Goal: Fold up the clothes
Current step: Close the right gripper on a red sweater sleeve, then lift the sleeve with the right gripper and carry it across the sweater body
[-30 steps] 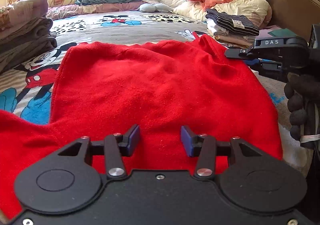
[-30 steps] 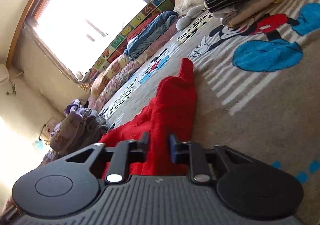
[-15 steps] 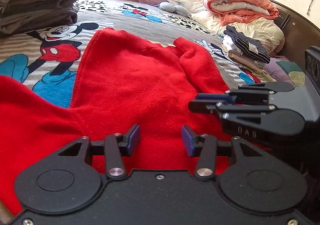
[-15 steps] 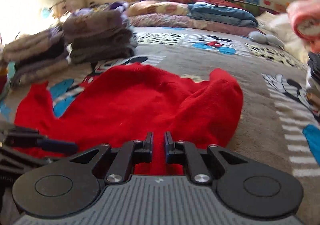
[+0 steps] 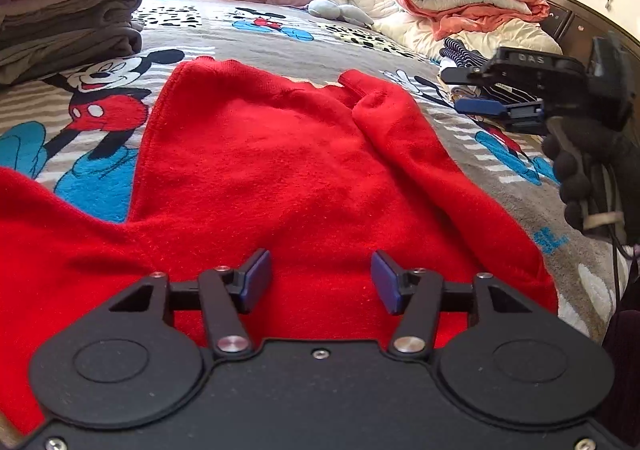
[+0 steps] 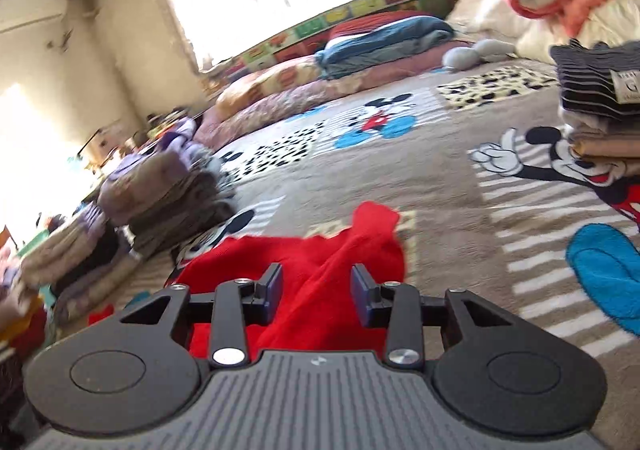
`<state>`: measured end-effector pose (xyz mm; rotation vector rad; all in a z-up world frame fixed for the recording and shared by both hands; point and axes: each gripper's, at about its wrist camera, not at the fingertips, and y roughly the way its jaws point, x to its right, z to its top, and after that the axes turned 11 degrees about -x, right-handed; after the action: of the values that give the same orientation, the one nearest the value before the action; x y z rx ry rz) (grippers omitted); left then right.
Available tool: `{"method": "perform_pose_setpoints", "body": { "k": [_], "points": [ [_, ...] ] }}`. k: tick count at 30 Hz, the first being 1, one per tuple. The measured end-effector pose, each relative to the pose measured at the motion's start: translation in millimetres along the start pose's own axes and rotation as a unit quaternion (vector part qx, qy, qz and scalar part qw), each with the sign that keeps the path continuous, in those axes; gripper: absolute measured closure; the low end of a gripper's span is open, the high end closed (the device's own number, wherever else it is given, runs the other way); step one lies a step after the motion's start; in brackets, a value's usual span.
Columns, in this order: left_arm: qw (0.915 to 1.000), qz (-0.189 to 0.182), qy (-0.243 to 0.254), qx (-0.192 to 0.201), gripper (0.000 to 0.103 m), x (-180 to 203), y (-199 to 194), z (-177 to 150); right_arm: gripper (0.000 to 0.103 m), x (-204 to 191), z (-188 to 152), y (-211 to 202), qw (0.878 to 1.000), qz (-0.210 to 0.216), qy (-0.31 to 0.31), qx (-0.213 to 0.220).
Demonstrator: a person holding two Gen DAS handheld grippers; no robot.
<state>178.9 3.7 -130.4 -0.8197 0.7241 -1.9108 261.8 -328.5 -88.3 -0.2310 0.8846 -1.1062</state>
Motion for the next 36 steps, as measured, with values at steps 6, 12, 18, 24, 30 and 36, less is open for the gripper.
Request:
{"method": "perform_pose_setpoints", "body": {
  "k": [6, 12, 18, 24, 30, 36],
  "points": [
    [1.0, -0.005, 0.004, 0.0, 0.046, -1.7, 1.3, 0.4, 0.049, 47.0, 19.6, 54.3, 0.995, 0.019, 0.097, -0.025],
    [0.9999, -0.011, 0.007, 0.0, 0.046, -3.0, 1.3, 0.8, 0.081, 58.3, 14.9, 80.4, 0.989, 0.068, 0.129, -0.023],
    [0.9999, -0.008, 0.011, 0.0, 0.045, -2.1, 1.1, 0.4, 0.097, 39.2, 16.0, 40.1, 0.994, 0.055, 0.087, 0.039],
    [0.9998, 0.007, 0.017, 0.001, 0.045, 3.4, 2.5, -0.4, 0.1, 39.2, 18.5, -23.3, 0.993, 0.032, 0.067, 0.089],
    [0.9993, 0.02, 0.03, 0.003, 0.044, 7.6, 3.1, -4.1, 0.067, 56.7, 21.1, 2.2, 0.994, 0.028, 0.103, 0.017],
    [0.9995, 0.011, 0.03, 0.004, 0.044, 3.9, 5.0, -2.6, 0.047, 52.0, 18.9, 55.6, 0.993, 0.028, 0.113, -0.016]
  ]
}}
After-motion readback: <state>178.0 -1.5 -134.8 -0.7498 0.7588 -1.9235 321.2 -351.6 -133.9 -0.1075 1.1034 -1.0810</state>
